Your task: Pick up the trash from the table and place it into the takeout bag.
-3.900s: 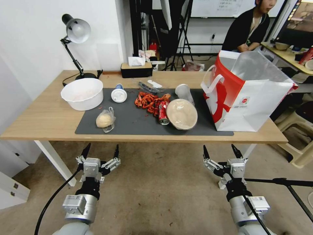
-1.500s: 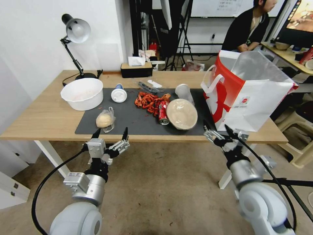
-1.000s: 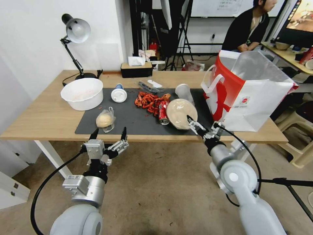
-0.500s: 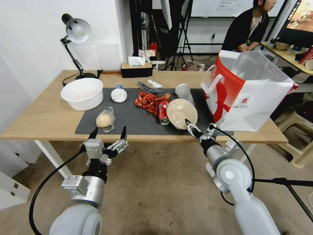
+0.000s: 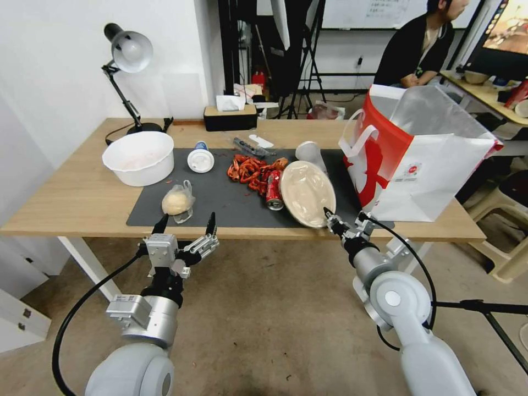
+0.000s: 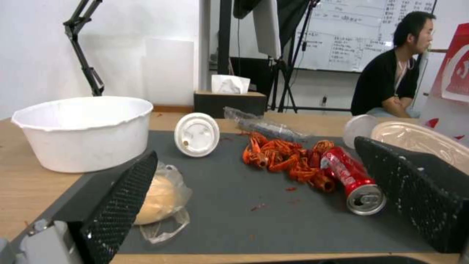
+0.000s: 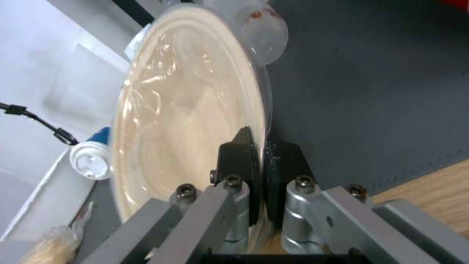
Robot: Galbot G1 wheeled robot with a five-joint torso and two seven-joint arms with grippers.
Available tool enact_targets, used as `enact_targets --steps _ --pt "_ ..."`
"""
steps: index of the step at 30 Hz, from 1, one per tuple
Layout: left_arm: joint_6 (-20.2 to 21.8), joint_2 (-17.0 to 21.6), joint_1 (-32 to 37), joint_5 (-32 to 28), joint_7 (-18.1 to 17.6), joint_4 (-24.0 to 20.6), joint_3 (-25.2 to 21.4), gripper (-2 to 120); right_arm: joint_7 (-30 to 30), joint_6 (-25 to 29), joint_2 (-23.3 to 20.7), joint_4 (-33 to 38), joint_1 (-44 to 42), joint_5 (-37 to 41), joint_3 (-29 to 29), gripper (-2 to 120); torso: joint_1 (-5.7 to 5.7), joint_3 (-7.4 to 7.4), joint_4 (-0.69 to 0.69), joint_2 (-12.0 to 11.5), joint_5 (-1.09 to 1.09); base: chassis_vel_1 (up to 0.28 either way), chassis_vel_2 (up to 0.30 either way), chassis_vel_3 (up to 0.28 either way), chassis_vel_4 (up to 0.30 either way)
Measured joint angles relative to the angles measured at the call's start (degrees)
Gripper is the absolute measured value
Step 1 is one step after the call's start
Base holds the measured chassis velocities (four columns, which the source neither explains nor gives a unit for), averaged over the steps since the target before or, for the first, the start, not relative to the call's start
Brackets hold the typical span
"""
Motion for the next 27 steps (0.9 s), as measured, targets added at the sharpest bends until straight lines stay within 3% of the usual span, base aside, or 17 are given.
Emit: enact_targets --steps 8,10,14,18,27 --pt "0.0 0.4 -0.2 -0.4 -0.1 0.3 -0.2 100 -6.2 1.1 -2.6 6.4 -1.6 -3.1 2.4 0 0.00 0.00 0.00 0.0 -0.01 0.000 0.000 0.000 0.000" --pt "-0.2 0.4 -0.2 -0.5 -0.1 0.5 -0.2 100 -10.6 3.0 -5.2 10.5 -1.2 -5.9 4.7 0 0.00 0.00 -0.01 0.0 0.00 0.000 0.000 0.000 0.000" --pt "-0.4 0.4 -0.2 -0.5 -0.1 0.7 -0.2 100 -12.8 5.1 -7.8 12.8 0.5 -9.3 7.1 0 0.00 0.00 0.00 0.0 0.00 0.000 0.000 0.000 0.000" --pt "-0.6 0.4 -0.3 -0.4 -0.1 0.9 -0.1 100 -14.3 8.5 -12.2 12.3 5.2 -16.5 12.4 0 0.00 0.00 0.01 0.0 0.00 0.000 0.000 0.000 0.000" --pt "-1.0 0.1 -0.3 -0.1 0.1 1.2 0.3 100 -13.3 8.9 -19.7 4.9 11.1 -25.5 20.7 0 0.00 0.00 -0.01 0.0 0.02 0.000 0.000 0.000 0.000"
